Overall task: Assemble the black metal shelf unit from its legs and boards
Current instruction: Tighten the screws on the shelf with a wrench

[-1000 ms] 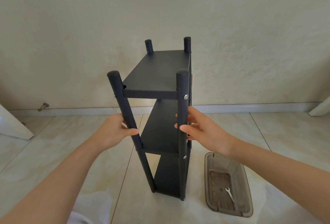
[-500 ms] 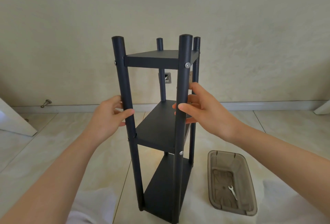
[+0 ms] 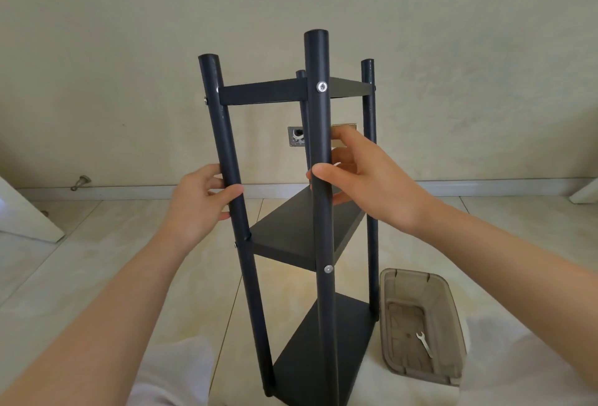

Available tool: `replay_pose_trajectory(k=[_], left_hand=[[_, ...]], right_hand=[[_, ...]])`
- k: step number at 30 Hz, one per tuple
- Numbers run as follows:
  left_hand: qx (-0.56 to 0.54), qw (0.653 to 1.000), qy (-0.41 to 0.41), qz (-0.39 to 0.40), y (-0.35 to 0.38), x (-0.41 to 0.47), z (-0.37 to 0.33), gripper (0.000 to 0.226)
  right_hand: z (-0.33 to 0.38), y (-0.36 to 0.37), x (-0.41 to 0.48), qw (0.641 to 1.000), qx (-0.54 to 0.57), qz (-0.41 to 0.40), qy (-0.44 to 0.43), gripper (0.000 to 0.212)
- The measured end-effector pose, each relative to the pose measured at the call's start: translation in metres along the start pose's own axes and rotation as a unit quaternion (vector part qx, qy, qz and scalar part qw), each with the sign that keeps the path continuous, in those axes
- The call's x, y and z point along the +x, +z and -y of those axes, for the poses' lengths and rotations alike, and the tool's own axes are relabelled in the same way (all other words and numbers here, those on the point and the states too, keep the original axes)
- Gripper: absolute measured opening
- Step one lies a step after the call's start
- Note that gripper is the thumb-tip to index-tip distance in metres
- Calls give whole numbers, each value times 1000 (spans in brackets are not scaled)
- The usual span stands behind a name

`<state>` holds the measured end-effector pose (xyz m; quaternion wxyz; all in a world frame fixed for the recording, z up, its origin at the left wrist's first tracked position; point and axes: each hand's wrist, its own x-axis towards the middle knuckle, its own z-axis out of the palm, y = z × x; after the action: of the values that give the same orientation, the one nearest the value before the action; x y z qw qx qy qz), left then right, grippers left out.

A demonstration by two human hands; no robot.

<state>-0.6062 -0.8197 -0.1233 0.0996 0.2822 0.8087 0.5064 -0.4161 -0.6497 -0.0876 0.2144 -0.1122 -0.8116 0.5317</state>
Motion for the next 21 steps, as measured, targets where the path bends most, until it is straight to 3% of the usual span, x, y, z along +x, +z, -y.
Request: replay_pose_trajectory(k=[3,5,7,8,10,12,13,17,21], left_hand=[[59,996,5,-62,6,-2,-5,48],[105,980,79,-151,12,-13,-14,60],[29,968,155,-195,22,-29,-29,53],[-23,972,161,-169,28,-36,-34,45],[-94,991,93,-23,39,-46,-41,37],[-78,985,18,151,50,-53,-40,40],[-69,979,7,191,55,-56,-38,41],[-130,976,44,169,74,-60,-39,39],[-156,972,62,162,84,-60,-41,39]], right_hand=[[-1,0,6,1000,19,7,-7,38],[-3,0,10,1000,17,15,-15,46],[-6,-1,15,999,-17,14,-24,51],[-7,-1,16,999,-32,7,-28,50],[-8,-1,19,998,-41,-17,-41,45],[-9,0,21,997,-42,-37,-51,45],[-9,1,22,997,-42,-41,-53,46],[-6,-1,24,997,-21,-50,-49,45],[1,-7,25,999,7,-50,-16,23]])
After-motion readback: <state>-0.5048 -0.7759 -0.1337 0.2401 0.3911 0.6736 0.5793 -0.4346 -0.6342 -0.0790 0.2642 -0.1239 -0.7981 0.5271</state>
